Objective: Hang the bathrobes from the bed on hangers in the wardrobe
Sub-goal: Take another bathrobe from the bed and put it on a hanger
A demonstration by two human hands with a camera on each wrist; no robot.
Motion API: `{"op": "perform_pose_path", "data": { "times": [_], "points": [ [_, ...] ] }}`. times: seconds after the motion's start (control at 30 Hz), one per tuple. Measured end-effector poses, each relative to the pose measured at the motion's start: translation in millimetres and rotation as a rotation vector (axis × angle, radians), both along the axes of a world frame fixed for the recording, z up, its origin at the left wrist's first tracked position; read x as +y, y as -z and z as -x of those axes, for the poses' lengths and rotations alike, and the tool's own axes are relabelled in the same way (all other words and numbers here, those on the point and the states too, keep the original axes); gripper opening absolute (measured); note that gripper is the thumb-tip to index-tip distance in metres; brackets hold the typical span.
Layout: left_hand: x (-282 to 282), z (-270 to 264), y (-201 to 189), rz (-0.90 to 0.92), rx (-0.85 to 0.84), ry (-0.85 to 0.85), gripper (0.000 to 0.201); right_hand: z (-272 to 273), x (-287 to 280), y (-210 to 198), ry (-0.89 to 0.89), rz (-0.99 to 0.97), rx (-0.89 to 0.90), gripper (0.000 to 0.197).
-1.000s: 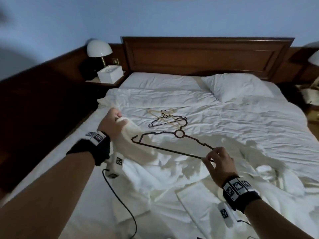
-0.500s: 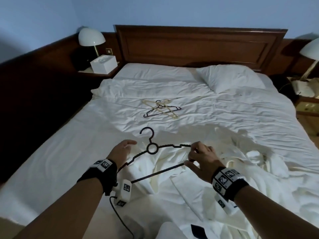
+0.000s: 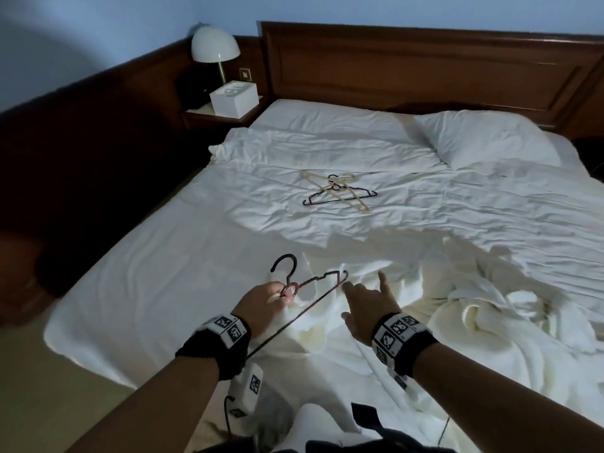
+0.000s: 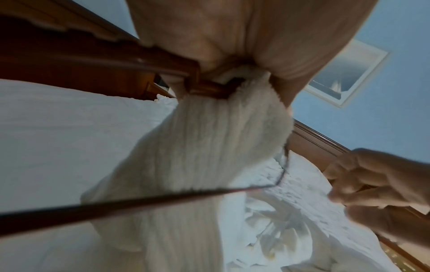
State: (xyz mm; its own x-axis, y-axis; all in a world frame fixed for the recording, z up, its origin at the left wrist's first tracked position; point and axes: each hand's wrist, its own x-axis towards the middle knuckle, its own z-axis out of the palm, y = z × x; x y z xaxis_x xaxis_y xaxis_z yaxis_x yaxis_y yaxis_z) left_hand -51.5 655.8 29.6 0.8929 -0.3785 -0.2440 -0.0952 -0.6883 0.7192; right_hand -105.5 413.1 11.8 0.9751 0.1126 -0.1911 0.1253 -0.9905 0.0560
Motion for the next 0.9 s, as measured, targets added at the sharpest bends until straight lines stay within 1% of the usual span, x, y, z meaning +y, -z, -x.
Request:
{"op": "perform_pose_path", "data": {
  "times": [0.07,0.13,0.17,0.2,0.23,0.27,0.3,0.37,0.43,0.5,0.57,0.63,0.73,0.9],
  "points": [
    [0,4,0,-0.015,0.001,0.022,0.014,-4,12,-9,0.028,-0.029,-0.063,0.062],
    [-2,7,2,0.0,-0.002,0.083,0.014,-8,24,-11,-0.061,-0.157,-0.112,0.063],
    [-3,8,4,0.008,-0.012,0.115,0.017,-11,29,-8,-0.115,-0.269,-0.091,0.061],
    [-4,9,6,0.021,-0.013,0.13,0.02,-13,33,-6,-0.131,-0.401,-0.046,0.054],
    [-5,10,8,0.056,-0.002,0.13,0.02,-16,36,-5,-0.1,-0.515,0.014,0.043],
    [-7,11,7,0.108,0.027,0.107,0.017,-20,36,-3,-0.064,-0.58,0.044,0.033],
    [-7,11,8,0.163,0.046,0.068,0.014,-24,33,-1,-0.044,-0.612,0.025,0.03],
    [-5,7,11,0.249,0.054,-0.066,0.019,-29,24,2,-0.023,-0.566,-0.038,0.03],
    [-1,1,14,0.355,0.094,-0.252,0.029,-32,12,8,-0.015,-0.496,-0.034,0.028],
    [1,-5,13,0.433,0.212,-0.45,0.033,-33,6,14,-0.009,-0.456,0.023,0.025],
    [-1,-9,14,0.532,0.307,-0.576,0.032,-33,5,19,-0.014,-0.443,0.06,0.025],
    [-7,-10,10,0.614,0.358,-0.638,0.033,-33,9,22,-0.013,-0.477,0.065,0.024],
    [-14,-12,3,0.663,0.41,-0.656,0.037,-34,19,24,-0.005,-0.556,0.072,0.024],
    [-12,-15,1,0.739,0.404,-0.738,0.041,-36,35,30,0.024,-0.643,0.122,0.025]
  ]
}}
